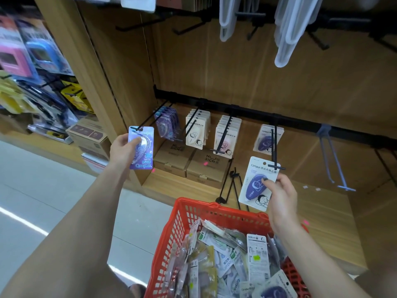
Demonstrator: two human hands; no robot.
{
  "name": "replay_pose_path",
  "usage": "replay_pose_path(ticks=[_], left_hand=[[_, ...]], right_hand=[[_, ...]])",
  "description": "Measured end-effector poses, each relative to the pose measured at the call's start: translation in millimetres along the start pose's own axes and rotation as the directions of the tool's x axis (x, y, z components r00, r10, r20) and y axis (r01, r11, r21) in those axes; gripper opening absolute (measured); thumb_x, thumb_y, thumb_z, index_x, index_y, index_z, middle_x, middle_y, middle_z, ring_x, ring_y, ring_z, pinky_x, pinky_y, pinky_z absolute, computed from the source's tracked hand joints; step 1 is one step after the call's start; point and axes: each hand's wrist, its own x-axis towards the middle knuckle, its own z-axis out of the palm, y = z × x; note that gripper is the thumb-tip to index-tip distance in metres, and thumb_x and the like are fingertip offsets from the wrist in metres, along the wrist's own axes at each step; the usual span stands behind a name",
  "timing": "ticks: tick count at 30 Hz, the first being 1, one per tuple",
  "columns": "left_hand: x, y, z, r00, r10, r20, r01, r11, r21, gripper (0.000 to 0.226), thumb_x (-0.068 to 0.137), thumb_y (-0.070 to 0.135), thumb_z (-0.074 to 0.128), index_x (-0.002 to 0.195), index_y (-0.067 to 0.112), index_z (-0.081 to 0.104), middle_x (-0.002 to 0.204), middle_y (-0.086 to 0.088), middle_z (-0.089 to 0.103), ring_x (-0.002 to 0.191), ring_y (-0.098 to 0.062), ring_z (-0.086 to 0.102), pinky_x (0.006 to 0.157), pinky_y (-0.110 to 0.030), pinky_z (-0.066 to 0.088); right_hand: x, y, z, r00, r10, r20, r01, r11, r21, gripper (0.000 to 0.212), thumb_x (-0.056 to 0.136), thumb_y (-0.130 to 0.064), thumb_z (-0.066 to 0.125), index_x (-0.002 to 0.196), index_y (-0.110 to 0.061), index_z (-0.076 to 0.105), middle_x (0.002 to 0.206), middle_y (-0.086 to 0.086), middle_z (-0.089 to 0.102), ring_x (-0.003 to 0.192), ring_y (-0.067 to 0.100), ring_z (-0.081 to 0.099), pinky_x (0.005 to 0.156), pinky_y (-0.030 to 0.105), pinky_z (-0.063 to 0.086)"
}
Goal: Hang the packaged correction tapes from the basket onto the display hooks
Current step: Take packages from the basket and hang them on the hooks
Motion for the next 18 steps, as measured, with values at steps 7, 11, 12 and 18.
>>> replay_pose_path(ticks=[7,11,12,18], left_hand=[[2,-2,7,1.0,0.005,-0.007,-0.005,1.0,0.003,0.022,0.099,0.023,0.069,0.117,0.021,0.056,0.114,-0.007,0.069,0.099,-0.027,0.071,0.077,-0.038,0.06],[5,-4,12,1.0,0.012,-0.019,-0.012,1.0,0.012,0.021,0.101,0.024,0.067,0.119,0.023,0.056,0.109,-0.003,0.066,0.087,-0.019,0.068,0.066,-0.029,0.053],[6,-6,13,1.0,0.01,-0.019,-0.01,1.0,0.018,0.023,0.102,0.025,0.067,0.121,0.023,0.056,0.109,-0.003,0.066,0.085,-0.017,0.067,0.064,-0.028,0.052],[12,-16,22,0.999,0.028,-0.032,-0.025,0.995,0.099,0.042,0.103,0.031,0.066,0.141,0.02,0.052,0.12,-0.001,0.063,0.097,-0.018,0.066,0.07,-0.03,0.052]], right_hand=[[0,-5,2,1.0,0.007,0.003,-0.007,1.0,-0.003,0.012,0.1,-0.002,0.06,0.098,-0.013,0.065,0.102,0.006,0.08,0.103,0.028,0.075,0.097,0.052,0.055],[1,-6,0,1.0,0.005,0.0,-0.005,1.0,-0.002,0.011,0.1,-0.003,0.06,0.101,-0.012,0.066,0.103,0.005,0.081,0.104,0.027,0.075,0.094,0.047,0.057],[1,-6,0,1.0,0.005,0.005,-0.005,1.0,0.0,0.011,0.1,-0.003,0.061,0.102,-0.012,0.066,0.103,0.004,0.081,0.104,0.026,0.075,0.092,0.045,0.057],[6,-6,1,0.999,0.028,0.034,-0.028,1.0,-0.011,0.013,0.1,-0.002,0.062,0.107,-0.013,0.066,0.103,0.001,0.081,0.097,0.017,0.076,0.085,0.036,0.055]])
